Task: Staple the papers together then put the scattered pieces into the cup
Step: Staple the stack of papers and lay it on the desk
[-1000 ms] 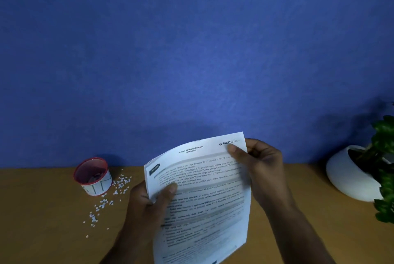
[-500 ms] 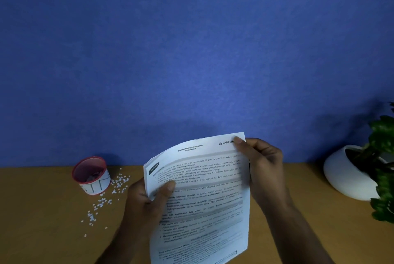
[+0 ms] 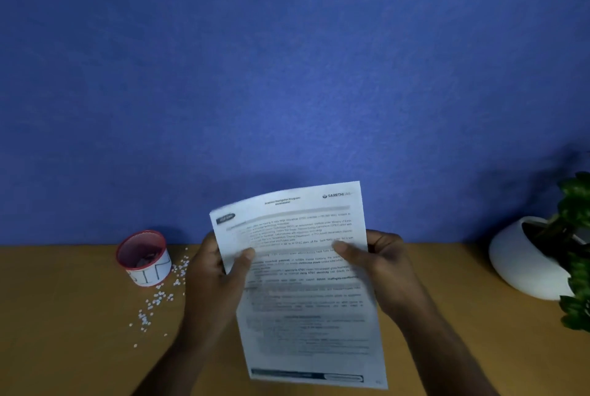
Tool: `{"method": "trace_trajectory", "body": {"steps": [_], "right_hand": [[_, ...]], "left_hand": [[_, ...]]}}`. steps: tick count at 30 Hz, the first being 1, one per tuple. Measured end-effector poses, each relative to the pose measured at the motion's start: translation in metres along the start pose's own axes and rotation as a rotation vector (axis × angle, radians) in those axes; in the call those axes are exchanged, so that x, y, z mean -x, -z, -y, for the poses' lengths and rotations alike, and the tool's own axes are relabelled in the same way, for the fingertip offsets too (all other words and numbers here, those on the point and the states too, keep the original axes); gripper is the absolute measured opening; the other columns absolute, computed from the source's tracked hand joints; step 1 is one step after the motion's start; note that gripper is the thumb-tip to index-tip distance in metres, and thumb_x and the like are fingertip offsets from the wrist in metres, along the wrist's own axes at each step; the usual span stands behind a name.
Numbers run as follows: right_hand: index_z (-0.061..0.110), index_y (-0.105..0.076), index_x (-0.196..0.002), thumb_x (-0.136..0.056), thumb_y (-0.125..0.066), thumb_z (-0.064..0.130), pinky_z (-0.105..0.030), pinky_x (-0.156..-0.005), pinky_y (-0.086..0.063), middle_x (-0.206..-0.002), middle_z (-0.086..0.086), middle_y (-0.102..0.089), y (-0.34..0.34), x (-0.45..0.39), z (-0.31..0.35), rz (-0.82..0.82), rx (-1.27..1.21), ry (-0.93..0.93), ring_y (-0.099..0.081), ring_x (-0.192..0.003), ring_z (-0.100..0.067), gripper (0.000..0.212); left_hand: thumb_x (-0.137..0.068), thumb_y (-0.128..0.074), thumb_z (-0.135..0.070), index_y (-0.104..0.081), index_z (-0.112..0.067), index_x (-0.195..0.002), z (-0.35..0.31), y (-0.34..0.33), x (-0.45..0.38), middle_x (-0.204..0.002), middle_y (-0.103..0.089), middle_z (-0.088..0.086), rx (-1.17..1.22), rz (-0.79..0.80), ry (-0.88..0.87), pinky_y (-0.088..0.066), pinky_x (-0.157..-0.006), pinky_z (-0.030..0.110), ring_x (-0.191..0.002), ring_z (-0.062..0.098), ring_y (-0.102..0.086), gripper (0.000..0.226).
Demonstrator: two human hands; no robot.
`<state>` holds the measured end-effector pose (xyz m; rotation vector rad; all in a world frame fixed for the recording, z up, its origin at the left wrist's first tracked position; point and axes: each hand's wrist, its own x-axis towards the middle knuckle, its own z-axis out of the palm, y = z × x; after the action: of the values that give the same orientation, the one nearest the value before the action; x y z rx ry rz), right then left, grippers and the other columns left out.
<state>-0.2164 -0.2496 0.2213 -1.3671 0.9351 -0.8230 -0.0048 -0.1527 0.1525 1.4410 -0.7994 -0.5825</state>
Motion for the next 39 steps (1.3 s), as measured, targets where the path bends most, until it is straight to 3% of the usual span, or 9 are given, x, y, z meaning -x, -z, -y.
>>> {"method": "trace_trajectory", "body": {"steps": [3, 6, 10, 13, 21, 25, 30, 33, 39], "right_hand": [[0.003, -0.077, -0.099, -0.090, -0.066, 0.004, -0.046, -0.081, -0.059, -0.097, -0.015, -0.078, -0.004, -0.001, -0.002, -0.073, -0.046, 0.009, -0.075, -0.088, -0.033, 0.014], [0.001, -0.077, -0.097, -0.089, -0.068, 0.003, -0.035, -0.068, -0.060, -0.092, -0.014, -0.078, -0.013, -0.001, -0.002, -0.136, -0.105, 0.024, -0.076, -0.078, -0.026, 0.012], [0.003, -0.076, -0.100, -0.086, -0.069, 0.001, -0.044, -0.080, -0.060, -0.100, -0.013, -0.078, -0.032, -0.005, -0.005, -0.188, -0.209, -0.004, -0.075, -0.092, -0.032, 0.016], [0.003, -0.075, -0.102, -0.086, -0.069, 0.000, -0.043, -0.076, -0.058, -0.100, -0.014, -0.078, -0.044, -0.007, -0.009, -0.191, -0.253, -0.053, -0.074, -0.092, -0.036, 0.017], [0.004, -0.074, -0.095, -0.081, -0.078, 0.007, -0.041, -0.075, -0.061, -0.093, -0.017, -0.077, -0.057, -0.002, -0.013, -0.102, -0.169, -0.011, -0.074, -0.084, -0.031, 0.015], [0.004, -0.072, -0.096, -0.080, -0.079, 0.021, -0.039, -0.079, -0.061, -0.098, -0.005, -0.078, -0.048, 0.003, -0.020, -0.120, -0.128, -0.010, -0.074, -0.093, -0.023, 0.024], [0.024, -0.069, -0.107, -0.072, -0.085, 0.039, -0.036, -0.088, -0.054, -0.114, 0.011, -0.068, -0.004, -0.009, -0.063, -0.376, 0.167, -0.056, -0.062, -0.108, -0.014, 0.041], [0.015, -0.058, -0.123, -0.068, -0.081, 0.046, -0.034, -0.082, -0.049, -0.119, 0.003, -0.066, 0.021, -0.011, -0.091, -0.169, -0.050, -0.330, -0.061, -0.110, -0.021, 0.068], [0.009, -0.068, -0.111, -0.079, -0.074, 0.025, -0.035, -0.076, -0.050, -0.105, -0.007, -0.073, 0.048, 0.012, -0.123, -0.010, -0.129, -0.562, -0.066, -0.091, -0.026, 0.037]], "left_hand": [[-0.082, -0.083, -0.029, -0.034, -0.029, -0.150, 0.000, -0.004, 0.004, -0.151, -0.046, -0.014, -0.093, -0.070, -0.012, -0.047, -0.101, 0.031, -0.132, 0.006, -0.050, 0.083], [-0.070, -0.081, -0.050, -0.030, -0.037, -0.148, -0.009, -0.018, 0.021, -0.144, -0.038, -0.044, -0.148, 0.082, -0.102, -0.045, -0.101, 0.026, -0.130, -0.013, -0.043, 0.094], [-0.063, -0.090, -0.054, -0.022, -0.026, -0.155, -0.011, -0.044, 0.044, -0.154, -0.040, -0.019, -0.186, 0.395, -0.230, -0.046, -0.109, 0.035, -0.141, 0.007, -0.041, 0.117], [-0.061, -0.083, -0.066, -0.002, -0.029, -0.158, -0.001, -0.059, 0.055, -0.163, -0.022, -0.014, -0.384, 0.364, -0.246, -0.043, -0.113, 0.040, -0.149, 0.010, -0.027, 0.131], [-0.088, -0.049, -0.019, -0.032, -0.039, -0.149, 0.011, -0.055, 0.044, -0.118, -0.072, -0.006, -0.357, 0.174, -0.133, -0.044, -0.072, 0.011, -0.097, 0.018, -0.069, 0.066], [-0.087, -0.045, -0.015, -0.044, -0.043, -0.130, 0.017, -0.046, 0.044, -0.112, -0.065, -0.036, -0.210, 0.250, -0.034, -0.052, -0.089, 0.014, -0.108, -0.003, -0.063, 0.052], [-0.081, -0.053, -0.013, -0.056, -0.033, -0.119, 0.028, -0.034, 0.043, -0.116, -0.070, -0.023, -0.036, 0.292, 0.082, -0.056, -0.090, 0.031, -0.109, 0.006, -0.067, 0.043], [-0.079, -0.056, -0.012, -0.058, -0.026, -0.120, 0.031, -0.032, 0.049, -0.115, -0.073, -0.015, 0.042, 0.323, 0.128, -0.056, -0.087, 0.028, -0.108, 0.010, -0.069, 0.043], [-0.075, -0.059, -0.012, -0.060, -0.022, -0.121, 0.040, -0.035, 0.065, -0.114, -0.075, -0.009, 0.109, 0.368, 0.238, -0.057, -0.090, 0.038, -0.106, 0.016, -0.070, 0.047]]}}
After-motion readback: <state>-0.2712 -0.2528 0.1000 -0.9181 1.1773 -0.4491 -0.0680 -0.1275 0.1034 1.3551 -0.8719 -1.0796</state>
